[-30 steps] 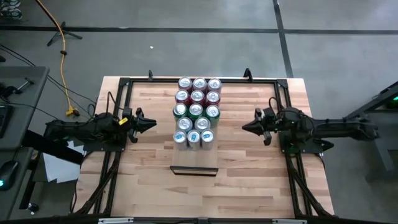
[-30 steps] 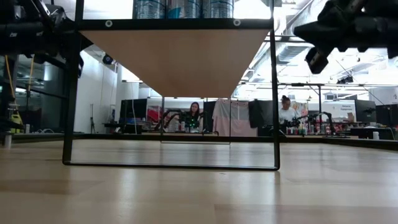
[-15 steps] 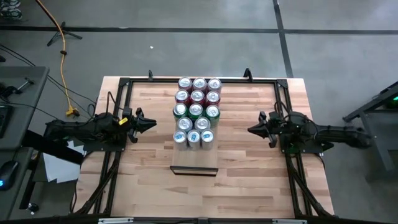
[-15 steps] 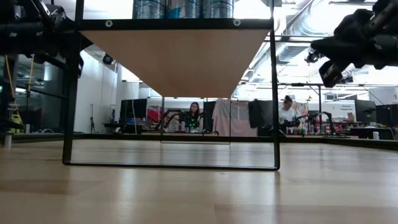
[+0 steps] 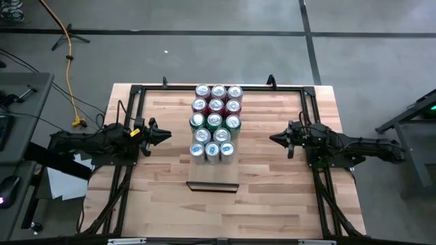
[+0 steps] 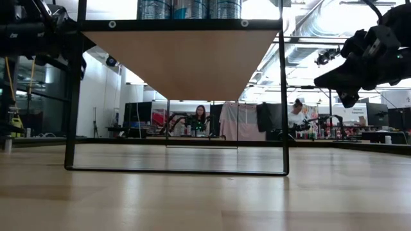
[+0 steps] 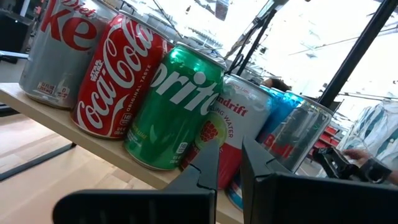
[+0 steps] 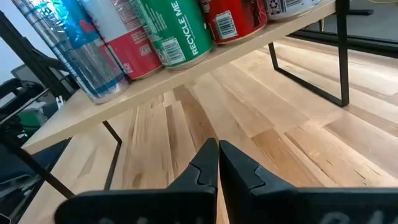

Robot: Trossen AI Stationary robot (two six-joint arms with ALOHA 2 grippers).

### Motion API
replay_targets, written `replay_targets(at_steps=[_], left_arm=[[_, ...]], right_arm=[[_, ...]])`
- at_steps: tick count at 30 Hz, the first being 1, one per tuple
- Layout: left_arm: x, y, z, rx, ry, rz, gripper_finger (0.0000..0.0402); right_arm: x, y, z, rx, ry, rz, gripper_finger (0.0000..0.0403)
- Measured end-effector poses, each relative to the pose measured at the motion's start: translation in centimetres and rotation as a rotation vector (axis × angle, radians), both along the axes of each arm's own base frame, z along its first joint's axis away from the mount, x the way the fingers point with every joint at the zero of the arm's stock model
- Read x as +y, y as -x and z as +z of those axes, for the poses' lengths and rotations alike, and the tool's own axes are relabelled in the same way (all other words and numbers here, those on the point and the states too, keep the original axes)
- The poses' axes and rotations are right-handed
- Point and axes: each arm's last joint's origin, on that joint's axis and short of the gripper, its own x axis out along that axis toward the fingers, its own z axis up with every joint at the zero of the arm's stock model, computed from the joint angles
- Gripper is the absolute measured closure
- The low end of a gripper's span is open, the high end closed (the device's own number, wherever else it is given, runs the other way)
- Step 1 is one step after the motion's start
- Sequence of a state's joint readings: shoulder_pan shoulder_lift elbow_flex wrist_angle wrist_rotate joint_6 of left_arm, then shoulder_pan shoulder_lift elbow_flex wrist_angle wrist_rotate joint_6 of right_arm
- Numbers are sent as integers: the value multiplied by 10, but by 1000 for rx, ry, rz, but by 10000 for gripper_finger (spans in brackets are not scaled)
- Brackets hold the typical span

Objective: Place canned beverage on shelf
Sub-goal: Return to Home Position

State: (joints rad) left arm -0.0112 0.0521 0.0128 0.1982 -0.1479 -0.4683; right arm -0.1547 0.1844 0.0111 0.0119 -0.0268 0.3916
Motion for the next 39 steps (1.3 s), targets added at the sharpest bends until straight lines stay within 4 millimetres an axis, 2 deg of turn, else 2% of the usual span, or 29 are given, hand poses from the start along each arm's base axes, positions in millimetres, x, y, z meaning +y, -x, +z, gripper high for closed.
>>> replay_targets(at_steps=[5, 14, 17, 20, 25, 39], left_arm=[[0, 0, 0, 0, 0, 0, 401], [0, 0, 0, 0, 0, 1, 401], [0, 0, -4, 38, 0, 0, 401], [0, 1, -14, 146, -2, -4, 401], [-2, 2, -13, 132, -8, -66, 401], [-2, 2, -13, 130, -8, -66, 401]], right_arm=[[1, 2, 3, -33, 5, 8, 403], [5, 11, 23, -259, 36, 32, 402], [6, 10, 22, -251, 34, 48, 402], [6, 10, 21, -242, 33, 49, 402], [5, 10, 18, -210, 28, 46, 402], [5, 9, 14, -172, 23, 47, 402]])
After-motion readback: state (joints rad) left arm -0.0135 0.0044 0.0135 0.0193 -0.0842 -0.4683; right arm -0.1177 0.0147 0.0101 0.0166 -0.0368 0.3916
